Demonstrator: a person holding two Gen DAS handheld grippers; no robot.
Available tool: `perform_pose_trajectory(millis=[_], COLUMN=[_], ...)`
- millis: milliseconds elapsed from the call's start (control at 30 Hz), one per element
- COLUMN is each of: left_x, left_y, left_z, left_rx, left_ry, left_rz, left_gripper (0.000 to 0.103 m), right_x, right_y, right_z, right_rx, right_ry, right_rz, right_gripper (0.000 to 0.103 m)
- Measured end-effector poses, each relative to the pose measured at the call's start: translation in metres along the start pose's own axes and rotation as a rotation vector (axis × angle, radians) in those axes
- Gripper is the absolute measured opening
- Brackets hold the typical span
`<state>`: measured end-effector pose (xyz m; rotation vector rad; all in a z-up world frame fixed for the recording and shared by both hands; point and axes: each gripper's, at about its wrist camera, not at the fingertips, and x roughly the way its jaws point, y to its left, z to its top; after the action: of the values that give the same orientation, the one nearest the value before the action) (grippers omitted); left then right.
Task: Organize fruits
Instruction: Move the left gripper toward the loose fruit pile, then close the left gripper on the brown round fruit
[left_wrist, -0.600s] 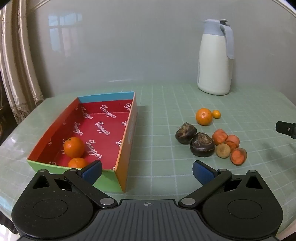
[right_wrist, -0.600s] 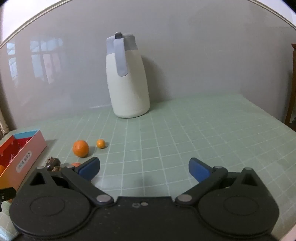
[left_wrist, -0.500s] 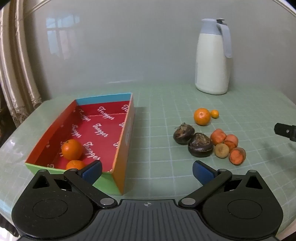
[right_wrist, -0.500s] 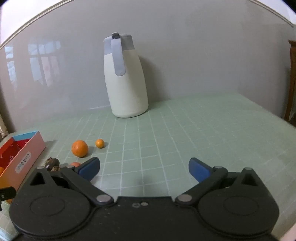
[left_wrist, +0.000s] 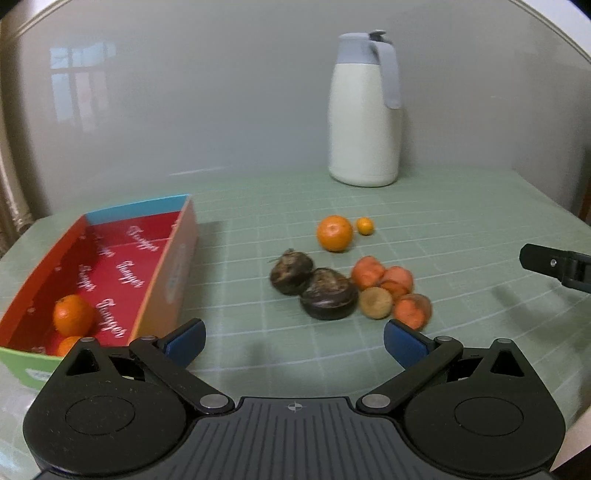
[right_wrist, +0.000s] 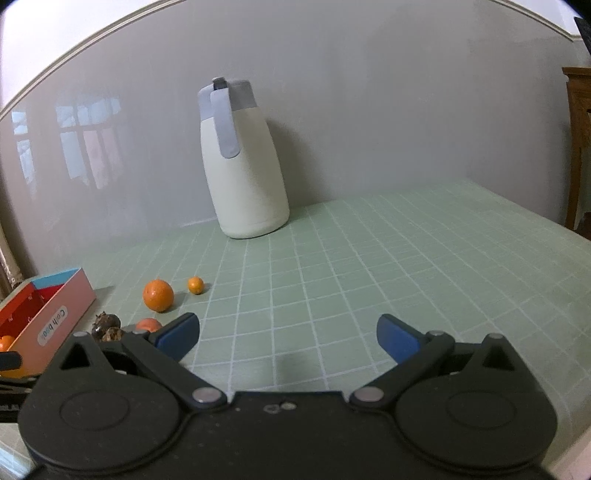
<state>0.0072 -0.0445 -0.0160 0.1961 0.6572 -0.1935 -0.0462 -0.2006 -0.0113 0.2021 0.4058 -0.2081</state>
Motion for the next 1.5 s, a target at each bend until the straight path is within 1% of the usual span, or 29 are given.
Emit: perform_pose_trajectory(millis=[33,233,300,333,367,533,600,667,733,800,833,900,1100,1200,1267,1500], left_x=[0.001,0.007,0.01,0.011,0.013,0.016,0.016,0.018,0.02,0.023,0.023,0.026,0.031,0.033,0.033,0.038], left_y=[-0.002,-0.015,-0.02,-0.023,-0.025,-0.039,-0.046,-0.053,-0.059,-0.063,-0.065,-0.069,-0.08,-0.084,-0.084,-0.084], left_z=[0.002,0.009,0.011,0.012,0.013,0.014,0.014,0.014,0.016,0.015,0.016,0.016,0.018,0.018,0.019,0.016], left_rx=[-0.003,0.005,0.02,0.026,0.029,0.034,0.045,0.05,0.044,0.037,0.031,0.027,0.014,0.011,0.001,-0.017], left_ry=[-0.015,-0.025,-0.033,-0.034,-0.024,-0.022,-0.023,-0.015,-0.006,0.0,0.002,0.012,0.022,0.018,0.012,0.023], left_rz=[-0.007,-0.057,-0.069,-0.08,-0.096,-0.136,-0.152,-0.172,-0.185,-0.196,-0.203,-0.216,-0.221,-0.21,-0.205,-0.19], left_gripper=[0.102,0.102,0.097,0.089,0.086,0.086,0.083,0.076,0.074,0.069,0.063,0.059,0.058,0.057,0.051,0.05], right_x=[0.0,-0.009,-0.011,-0.011,-0.011,-0.013,-0.014,-0.015,-0.017,-0.018,-0.018,-0.02,-0.021,-0.021,-0.021,-0.02], right_y=[0.0,-0.006,-0.008,-0.009,-0.01,-0.015,-0.019,-0.021,-0.024,-0.026,-0.027,-0.029,-0.035,-0.037,-0.039,-0.041], right_z=[0.0,-0.004,-0.004,-0.004,-0.004,-0.003,-0.004,-0.004,-0.005,-0.005,-0.005,-0.005,-0.005,-0.005,-0.005,-0.005], right_rx=[0.002,0.02,0.024,0.023,0.022,0.028,0.034,0.042,0.05,0.051,0.052,0.055,0.074,0.078,0.084,0.093], right_ry=[-0.001,-0.011,-0.011,-0.012,-0.014,-0.029,-0.034,-0.038,-0.043,-0.047,-0.049,-0.053,-0.059,-0.061,-0.06,-0.063], right_rz=[0.002,0.006,0.004,0.004,0.002,-0.012,-0.018,-0.023,-0.024,-0.027,-0.029,-0.029,-0.031,-0.032,-0.03,-0.026], right_gripper=[0.103,0.103,0.103,0.103,0.103,0.103,0.103,0.103,0.103,0.103,0.103,0.103,0.103,0.103,0.103,0.103])
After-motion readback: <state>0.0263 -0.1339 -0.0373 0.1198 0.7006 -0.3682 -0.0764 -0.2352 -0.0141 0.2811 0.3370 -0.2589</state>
